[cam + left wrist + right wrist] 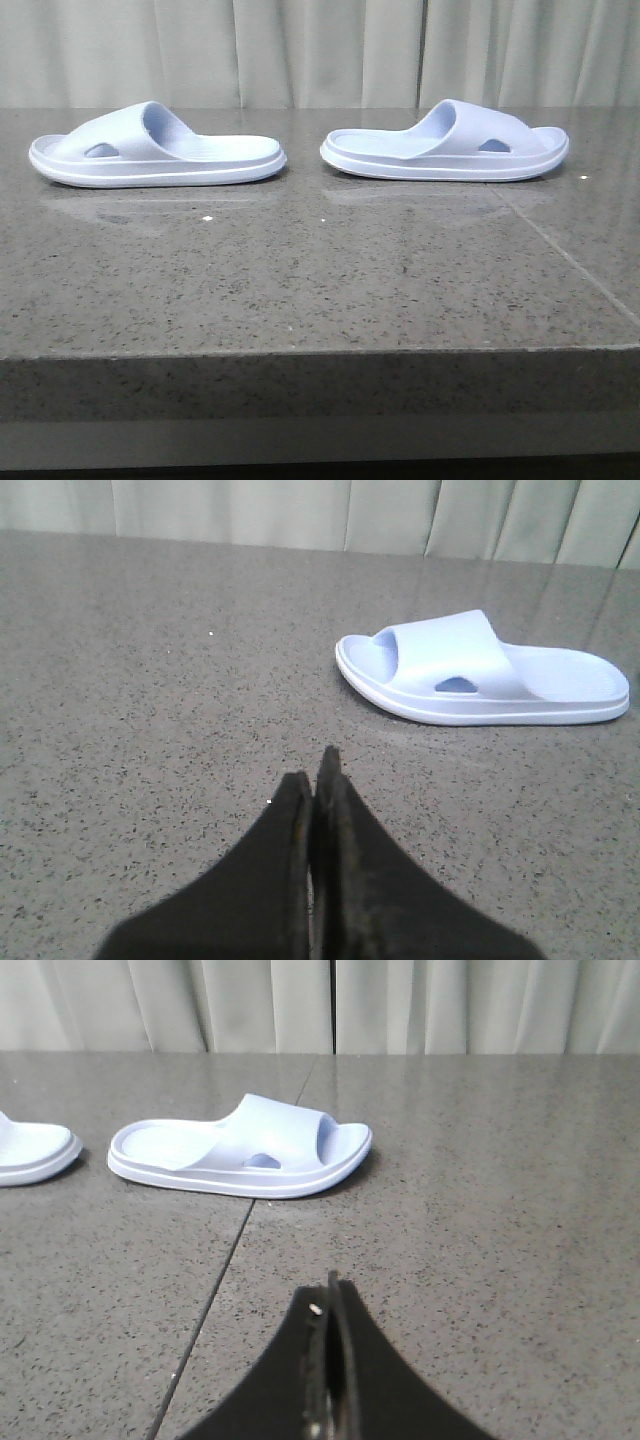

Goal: Insert blue slippers together front up

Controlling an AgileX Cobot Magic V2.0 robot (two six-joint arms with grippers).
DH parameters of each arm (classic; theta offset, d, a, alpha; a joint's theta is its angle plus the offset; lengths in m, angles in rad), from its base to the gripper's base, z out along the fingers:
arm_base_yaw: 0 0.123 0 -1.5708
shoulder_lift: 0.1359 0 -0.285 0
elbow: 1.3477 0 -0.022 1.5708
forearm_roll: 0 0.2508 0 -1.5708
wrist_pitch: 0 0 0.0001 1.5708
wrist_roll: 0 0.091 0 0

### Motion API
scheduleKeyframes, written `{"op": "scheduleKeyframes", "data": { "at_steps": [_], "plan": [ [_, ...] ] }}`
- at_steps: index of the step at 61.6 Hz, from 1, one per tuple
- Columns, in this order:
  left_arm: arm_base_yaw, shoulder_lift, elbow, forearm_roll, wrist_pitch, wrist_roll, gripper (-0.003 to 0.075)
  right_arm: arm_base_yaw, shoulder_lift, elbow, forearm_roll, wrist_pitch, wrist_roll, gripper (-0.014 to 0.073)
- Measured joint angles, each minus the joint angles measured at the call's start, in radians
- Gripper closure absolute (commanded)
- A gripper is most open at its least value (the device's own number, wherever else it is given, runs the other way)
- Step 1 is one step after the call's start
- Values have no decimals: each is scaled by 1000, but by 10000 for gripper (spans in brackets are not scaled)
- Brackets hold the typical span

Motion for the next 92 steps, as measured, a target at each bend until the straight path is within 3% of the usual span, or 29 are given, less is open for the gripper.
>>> {"op": "scheduleKeyframes", "data": {
  "at_steps": [12,16,23,28,32,37,92],
  "plan": [
    [0,87,-42,-11,-2,0,736,0,76,-32,-8,20,0,697],
    [0,89,-43,-12,-16,0,687,0,76,-32,-8,22,0,662],
    [0,89,-44,-12,-67,0,500,0,76,-34,-9,22,0,477],
    [0,89,-44,-4,-93,0,283,0,76,-34,-9,22,0,258],
    [0,89,-44,1,-100,0,162,0,76,-34,-9,20,0,103],
    [0,89,-44,3,-106,0,83,0,76,-34,-9,20,0,-2],
    [0,106,-48,-34,-113,0,87,0,76,-34,-10,20,0,-20]
  ]
}}
